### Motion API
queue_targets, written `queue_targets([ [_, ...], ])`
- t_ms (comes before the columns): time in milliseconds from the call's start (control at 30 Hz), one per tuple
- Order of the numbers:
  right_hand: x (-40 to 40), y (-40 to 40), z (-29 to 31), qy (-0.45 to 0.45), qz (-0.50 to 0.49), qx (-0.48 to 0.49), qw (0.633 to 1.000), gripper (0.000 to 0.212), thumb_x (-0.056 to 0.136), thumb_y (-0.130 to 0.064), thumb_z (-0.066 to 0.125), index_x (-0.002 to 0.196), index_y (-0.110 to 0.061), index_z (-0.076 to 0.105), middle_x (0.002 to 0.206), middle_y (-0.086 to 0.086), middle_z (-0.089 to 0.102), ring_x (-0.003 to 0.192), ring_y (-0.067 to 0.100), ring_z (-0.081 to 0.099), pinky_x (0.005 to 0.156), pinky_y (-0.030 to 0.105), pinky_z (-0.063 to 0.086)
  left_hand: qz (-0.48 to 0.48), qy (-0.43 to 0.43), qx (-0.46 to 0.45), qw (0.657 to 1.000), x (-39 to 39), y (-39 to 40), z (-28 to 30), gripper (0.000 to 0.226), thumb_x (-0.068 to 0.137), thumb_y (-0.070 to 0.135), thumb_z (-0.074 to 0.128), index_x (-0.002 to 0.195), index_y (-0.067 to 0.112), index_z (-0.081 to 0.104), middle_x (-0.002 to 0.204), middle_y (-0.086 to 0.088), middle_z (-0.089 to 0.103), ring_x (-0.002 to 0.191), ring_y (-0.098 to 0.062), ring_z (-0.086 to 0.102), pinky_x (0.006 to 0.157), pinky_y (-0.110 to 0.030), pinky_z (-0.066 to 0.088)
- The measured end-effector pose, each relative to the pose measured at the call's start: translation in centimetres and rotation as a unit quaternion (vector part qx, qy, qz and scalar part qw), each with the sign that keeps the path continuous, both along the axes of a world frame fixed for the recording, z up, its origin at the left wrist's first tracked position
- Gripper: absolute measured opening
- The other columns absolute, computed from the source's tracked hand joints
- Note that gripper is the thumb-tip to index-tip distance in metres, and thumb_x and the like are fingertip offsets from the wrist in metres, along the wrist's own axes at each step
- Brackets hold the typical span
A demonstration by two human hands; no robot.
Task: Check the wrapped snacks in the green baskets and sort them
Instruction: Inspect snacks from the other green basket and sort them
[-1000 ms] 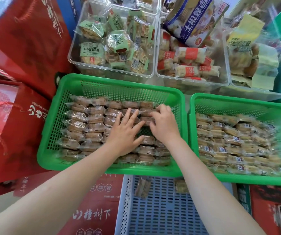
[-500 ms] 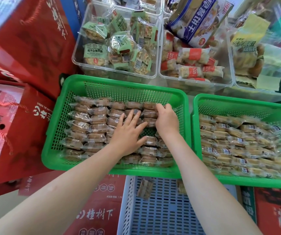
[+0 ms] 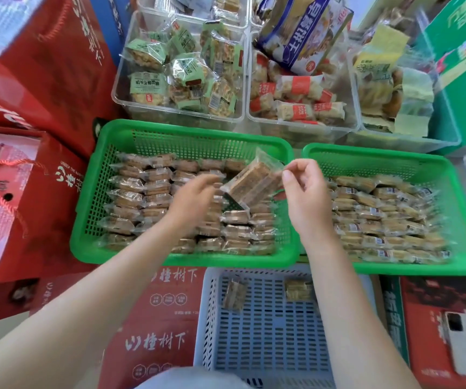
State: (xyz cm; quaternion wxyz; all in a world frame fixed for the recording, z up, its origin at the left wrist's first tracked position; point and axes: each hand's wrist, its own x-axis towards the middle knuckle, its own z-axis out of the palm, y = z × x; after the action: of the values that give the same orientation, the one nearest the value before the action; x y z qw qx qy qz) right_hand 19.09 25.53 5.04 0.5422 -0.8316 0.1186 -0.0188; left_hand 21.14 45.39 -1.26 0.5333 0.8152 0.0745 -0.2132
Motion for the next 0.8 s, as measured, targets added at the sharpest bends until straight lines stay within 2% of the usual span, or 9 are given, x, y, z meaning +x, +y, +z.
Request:
queue_targets([
  [33, -1.2, 0.2, -0.1, 0.024, -0.015, 0.018, 0.999, 0.008, 0.102, -0.015, 0.051, 0.098, -0.022, 0.055, 0.092, 0.005, 0.064, 0.079, 0.01, 0.06, 0.073, 0.028, 0.052, 0.061, 0.068, -0.106, 0.99, -0.8, 0.3, 1.1, 0.032, 0.108, 0.023, 0.042, 0.133, 0.019, 0.061, 0.119, 0.009, 0.068, 0.111, -0.001, 0.063, 0.078, -0.017, 0.052],
  [67, -2.4, 0.5, -0.4, 0.05, -0.028, 0.042, 0.998, 0.007, 0.101, -0.017, 0.051, 0.098, -0.023, 0.056, 0.093, 0.01, 0.066, 0.081, 0.018, 0.063, 0.077, 0.038, 0.055, 0.094, 0.127, -0.187, 0.969, -1.6, 0.4, 2.0, 0.033, 0.107, 0.033, 0.043, 0.129, 0.021, 0.064, 0.114, 0.007, 0.071, 0.108, -0.008, 0.066, 0.074, -0.021, 0.053],
  [133, -4.8, 1.4, -1.2, 0.105, -0.055, 0.1, 0.988, 0.005, 0.098, -0.02, 0.053, 0.097, -0.021, 0.058, 0.096, 0.013, 0.068, 0.089, 0.03, 0.067, 0.086, 0.054, 0.056, 0.1, 0.166, -0.28, 0.94, -4.0, 0.6, 2.8, 0.04, 0.099, 0.047, 0.056, 0.126, 0.021, 0.066, 0.117, -0.004, 0.074, 0.104, -0.022, 0.069, 0.075, -0.034, 0.058],
  [200, -7.0, 2.5, -1.9, 0.151, -0.079, 0.15, 0.974, 0.005, 0.097, -0.018, 0.053, 0.095, -0.015, 0.057, 0.093, 0.015, 0.07, 0.088, 0.035, 0.069, 0.085, 0.06, 0.055, 0.092, 0.171, -0.318, 0.928, -6.7, 0.8, 3.2, 0.035, 0.095, 0.032, 0.066, 0.125, 0.014, 0.065, 0.111, -0.014, 0.074, 0.09, -0.023, 0.072, 0.072, -0.037, 0.062],
  [300, -9.4, 3.1, -1.9, 0.181, -0.07, 0.137, 0.971, 0.008, 0.096, -0.018, 0.054, 0.09, -0.012, 0.057, 0.084, 0.014, 0.062, 0.077, 0.031, 0.062, 0.072, 0.049, 0.056, 0.144, 0.198, -0.326, 0.913, -9.5, 1.0, 3.5, 0.018, 0.099, 0.013, 0.061, 0.114, 0.005, 0.066, 0.1, -0.014, 0.073, 0.08, -0.02, 0.073, 0.069, -0.037, 0.064],
  [467, -11.9, 3.9, -0.9, 0.154, 0.045, 0.055, 0.985, 0.037, 0.101, -0.048, 0.049, 0.087, -0.014, 0.054, 0.075, 0.001, 0.05, 0.067, 0.013, 0.05, 0.066, 0.03, 0.042, 0.107, 0.227, -0.325, 0.912, -12.8, 1.7, 4.1, 0.033, 0.093, 0.017, 0.066, 0.121, 0.001, 0.062, 0.098, -0.012, 0.075, 0.079, -0.019, 0.074, 0.061, -0.027, 0.06],
  [600, -12.7, 4.2, -0.6, 0.078, 0.018, 0.022, 0.997, 0.031, 0.105, -0.034, 0.047, 0.078, -0.019, 0.05, 0.064, -0.011, 0.043, 0.057, 0.003, 0.04, 0.057, 0.017, 0.034, 0.146, 0.222, -0.383, 0.885, -15.0, 1.8, 5.1, 0.038, 0.079, 0.026, 0.069, 0.111, 0.008, 0.064, 0.094, -0.006, 0.077, 0.082, -0.016, 0.075, 0.07, -0.028, 0.061],
  [700, -13.7, 4.5, -0.4, 0.019, 0.014, 0.002, 1.0, 0.029, 0.106, -0.029, 0.048, 0.079, -0.017, 0.051, 0.063, -0.011, 0.041, 0.057, 0.003, 0.038, 0.056, 0.018, 0.033, 0.22, 0.252, -0.431, 0.838, -16.3, 2.2, 5.2, 0.026, 0.085, 0.021, 0.069, 0.108, 0.008, 0.067, 0.103, -0.011, 0.077, 0.088, -0.021, 0.075, 0.069, -0.031, 0.062],
  [800, -14.8, 4.8, -0.2, -0.018, 0.024, -0.009, 1.0, 0.027, 0.105, -0.026, 0.049, 0.08, -0.016, 0.053, 0.059, -0.011, 0.041, 0.055, 0.004, 0.037, 0.054, 0.019, 0.032, 0.268, 0.268, -0.425, 0.822, -17.5, 2.4, 4.8, 0.013, 0.093, 0.012, 0.066, 0.104, 0.006, 0.069, 0.106, -0.011, 0.075, 0.09, -0.021, 0.072, 0.069, -0.032, 0.062],
])
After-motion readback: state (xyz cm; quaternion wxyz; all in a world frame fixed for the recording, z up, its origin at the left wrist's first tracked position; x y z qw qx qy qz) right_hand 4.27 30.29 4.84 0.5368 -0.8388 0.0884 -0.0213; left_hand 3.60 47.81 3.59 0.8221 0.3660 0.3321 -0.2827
